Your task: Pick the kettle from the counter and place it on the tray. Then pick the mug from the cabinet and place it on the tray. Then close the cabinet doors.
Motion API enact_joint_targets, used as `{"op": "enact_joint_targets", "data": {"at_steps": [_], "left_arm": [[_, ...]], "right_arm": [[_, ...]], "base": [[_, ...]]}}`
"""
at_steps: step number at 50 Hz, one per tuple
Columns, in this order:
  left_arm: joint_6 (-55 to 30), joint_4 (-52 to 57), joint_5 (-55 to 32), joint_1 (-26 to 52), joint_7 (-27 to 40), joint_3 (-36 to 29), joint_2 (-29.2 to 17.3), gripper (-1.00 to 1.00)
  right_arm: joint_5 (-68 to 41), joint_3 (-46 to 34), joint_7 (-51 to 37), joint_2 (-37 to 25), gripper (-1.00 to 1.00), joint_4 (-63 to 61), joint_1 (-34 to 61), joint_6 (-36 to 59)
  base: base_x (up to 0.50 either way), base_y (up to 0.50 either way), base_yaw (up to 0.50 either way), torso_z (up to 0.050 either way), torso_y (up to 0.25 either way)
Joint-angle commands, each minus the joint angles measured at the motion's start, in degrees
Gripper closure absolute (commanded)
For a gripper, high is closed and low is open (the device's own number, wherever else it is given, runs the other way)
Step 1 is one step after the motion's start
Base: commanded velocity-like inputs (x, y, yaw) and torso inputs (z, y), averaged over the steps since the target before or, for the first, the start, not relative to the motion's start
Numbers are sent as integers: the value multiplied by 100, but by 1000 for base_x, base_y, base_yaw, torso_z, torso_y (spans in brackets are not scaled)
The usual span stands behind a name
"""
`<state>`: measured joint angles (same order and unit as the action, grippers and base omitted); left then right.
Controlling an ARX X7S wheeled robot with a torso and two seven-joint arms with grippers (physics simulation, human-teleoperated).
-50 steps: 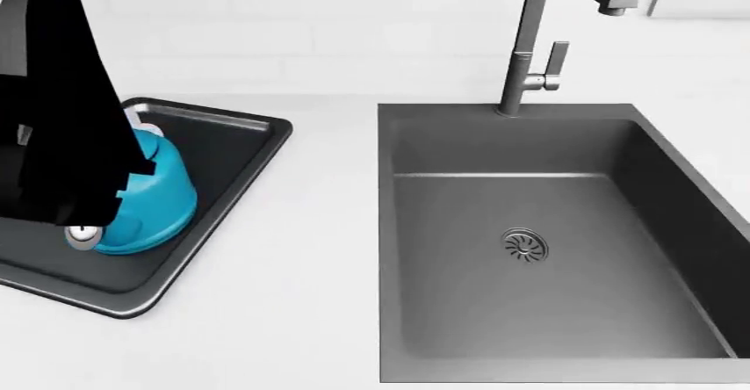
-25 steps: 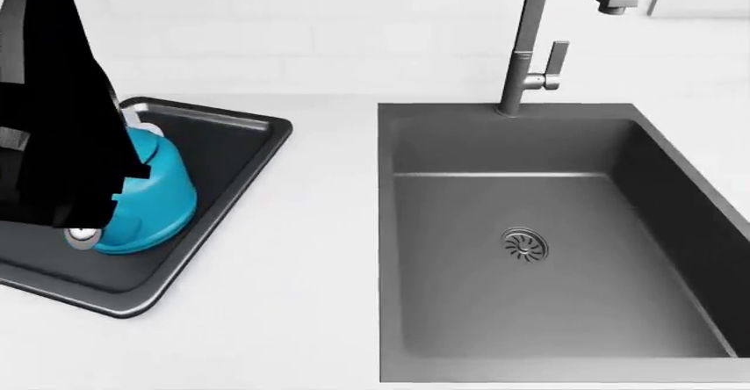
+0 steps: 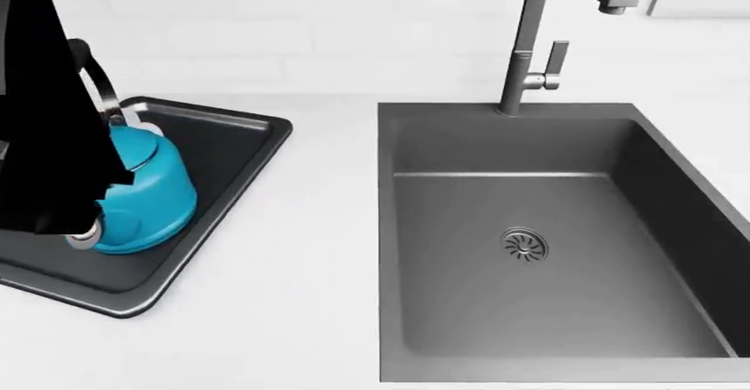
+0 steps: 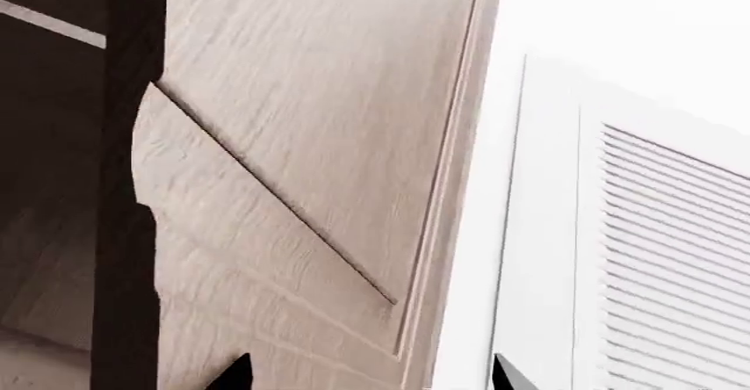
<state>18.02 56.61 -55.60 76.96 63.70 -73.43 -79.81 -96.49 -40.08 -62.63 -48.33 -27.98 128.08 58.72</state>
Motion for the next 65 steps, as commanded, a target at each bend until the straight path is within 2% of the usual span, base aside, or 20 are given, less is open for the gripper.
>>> {"op": "enact_joint_targets", "data": {"at_steps": [1, 12, 19, 28, 48, 65], "left_arm": [[212, -31, 61, -103, -67, -27, -152, -100], [232, 2, 49, -113, -122, -21, -171, -100], [267, -17, 123, -172, -133, -50, -185, -100], [375, -59, 166, -240, -151, -72, -232, -100], [724, -192, 380, -491, -214, -193, -374, -100], [1051, -349, 585, -730, -212, -314, -451, -100]], "right_arm": [[1088, 543, 679, 955, -100, 2333, 153, -108], [620, 867, 1266, 1673, -100, 3637, 43, -520], [697, 908, 1861, 1958, -100, 3952, -151, -814], [607, 960, 2124, 2392, -100, 4287, -542, -1130], [1701, -145, 2654, 3127, -100, 4917, -662, -1087], [3385, -1917, 2842, 3518, -100, 5132, -851, -887]], "base": [[0, 0, 0, 0, 0], [0, 0, 0, 1, 0], [2, 0, 2, 1, 0], [5, 0, 5, 2, 0], [2, 1, 4, 1, 0], [3, 1, 2, 0, 0]]}}
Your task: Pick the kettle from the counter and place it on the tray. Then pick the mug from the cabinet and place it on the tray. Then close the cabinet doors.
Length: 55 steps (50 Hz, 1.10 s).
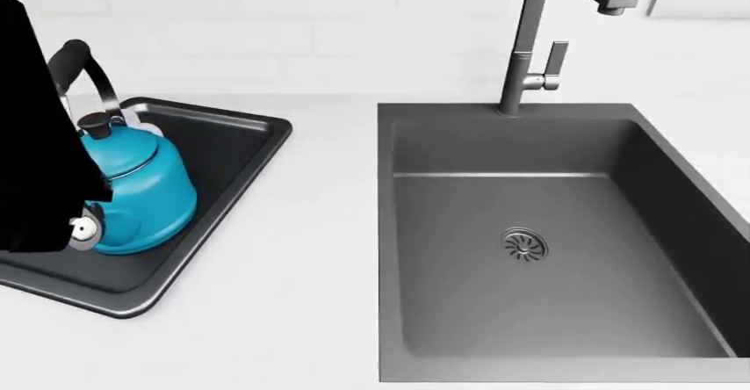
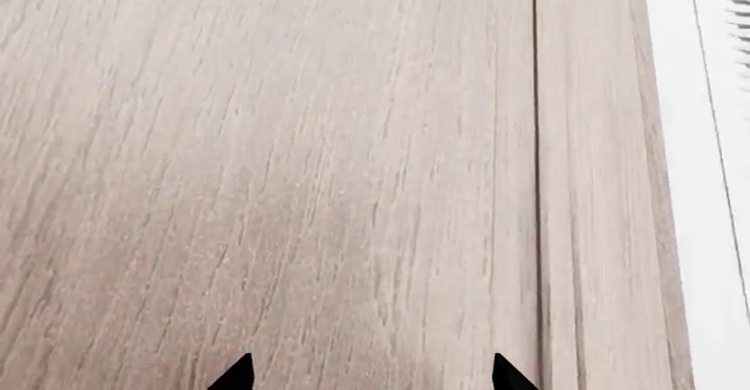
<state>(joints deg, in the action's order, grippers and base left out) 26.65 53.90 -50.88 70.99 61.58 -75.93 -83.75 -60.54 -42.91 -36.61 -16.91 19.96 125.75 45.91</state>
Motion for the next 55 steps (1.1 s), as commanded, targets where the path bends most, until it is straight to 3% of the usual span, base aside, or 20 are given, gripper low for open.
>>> {"op": "enact_joint_targets", "data": {"at_steps": [1, 17, 32, 42, 55], "left_arm": [[183, -76, 125, -142, 1, -71, -55, -100], [276, -120, 166, -208, 19, -78, -84, -100], [357, -171, 85, -229, -72, -62, -104, -100], [355, -93, 37, -202, -64, -16, -162, -100], [2, 116, -121, -14, -4, 145, -80, -100]], "right_arm": [[-132, -1731, 244, 396, -100, 343, -623, 417], [693, -2782, 303, 786, -100, 1048, -762, 720], [946, -3122, 594, 1091, -100, 1754, -928, 681], [44, -1880, -163, 432, -100, 527, -548, 809], [-2080, -156, -1817, -899, -100, -2284, -453, 1494]], "base": [[0, 0, 0, 0, 0], [3, 0, 1, 0, 0], [5, 0, 0, 0, 0], [3, 0, 0, 0, 0], [1, 0, -1, 0, 0]]}}
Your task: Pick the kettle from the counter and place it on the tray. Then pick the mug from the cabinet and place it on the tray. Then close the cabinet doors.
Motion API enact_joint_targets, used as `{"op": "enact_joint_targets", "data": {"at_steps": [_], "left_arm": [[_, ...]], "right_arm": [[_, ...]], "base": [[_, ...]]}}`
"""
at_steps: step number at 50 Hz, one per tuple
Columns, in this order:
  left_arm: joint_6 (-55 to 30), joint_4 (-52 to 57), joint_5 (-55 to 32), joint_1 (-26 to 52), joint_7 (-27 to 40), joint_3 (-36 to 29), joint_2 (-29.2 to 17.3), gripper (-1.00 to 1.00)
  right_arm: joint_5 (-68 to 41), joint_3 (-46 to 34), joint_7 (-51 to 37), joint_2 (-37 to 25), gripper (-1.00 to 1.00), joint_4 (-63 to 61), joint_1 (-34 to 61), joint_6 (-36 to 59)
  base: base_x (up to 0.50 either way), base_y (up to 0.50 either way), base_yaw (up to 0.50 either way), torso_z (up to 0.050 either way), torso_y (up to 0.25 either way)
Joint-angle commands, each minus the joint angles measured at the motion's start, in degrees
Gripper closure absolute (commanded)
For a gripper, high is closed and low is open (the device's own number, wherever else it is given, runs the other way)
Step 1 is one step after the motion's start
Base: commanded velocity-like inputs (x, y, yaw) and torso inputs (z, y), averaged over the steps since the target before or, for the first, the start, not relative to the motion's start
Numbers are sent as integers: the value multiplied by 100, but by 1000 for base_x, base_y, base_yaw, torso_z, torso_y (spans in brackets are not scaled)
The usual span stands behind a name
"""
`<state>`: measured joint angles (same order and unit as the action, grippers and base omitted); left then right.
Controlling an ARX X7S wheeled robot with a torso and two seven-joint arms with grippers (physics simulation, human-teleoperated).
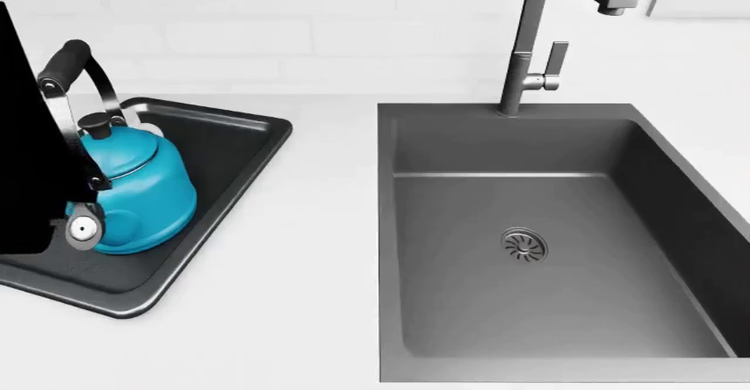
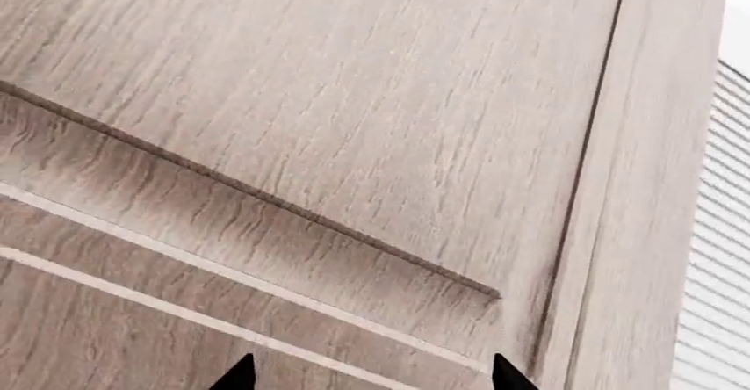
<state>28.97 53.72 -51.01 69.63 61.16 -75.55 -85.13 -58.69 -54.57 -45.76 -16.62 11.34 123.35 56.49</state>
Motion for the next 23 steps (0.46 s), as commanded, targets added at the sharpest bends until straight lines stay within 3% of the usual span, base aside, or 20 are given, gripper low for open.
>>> {"op": "enact_joint_targets", "data": {"at_steps": [1, 11, 23], "left_arm": [[-268, 147, -114, 134, 46, 114, 81, -100], [-509, 260, -221, 252, 78, 204, 162, -100], [-778, 289, -235, 303, 106, 224, 384, -100]], "right_arm": [[-2432, 1105, -1016, -1006, -100, -1581, -224, 466], [-4149, 1816, -2229, -1938, -100, -3139, -531, 523], [-5867, 2389, -3557, -3073, -100, -5458, -1491, -387]], "base": [[0, 0, 0, 0, 0], [0, 0, 0, 0, 0], [0, 0, 0, 0, 0]]}}
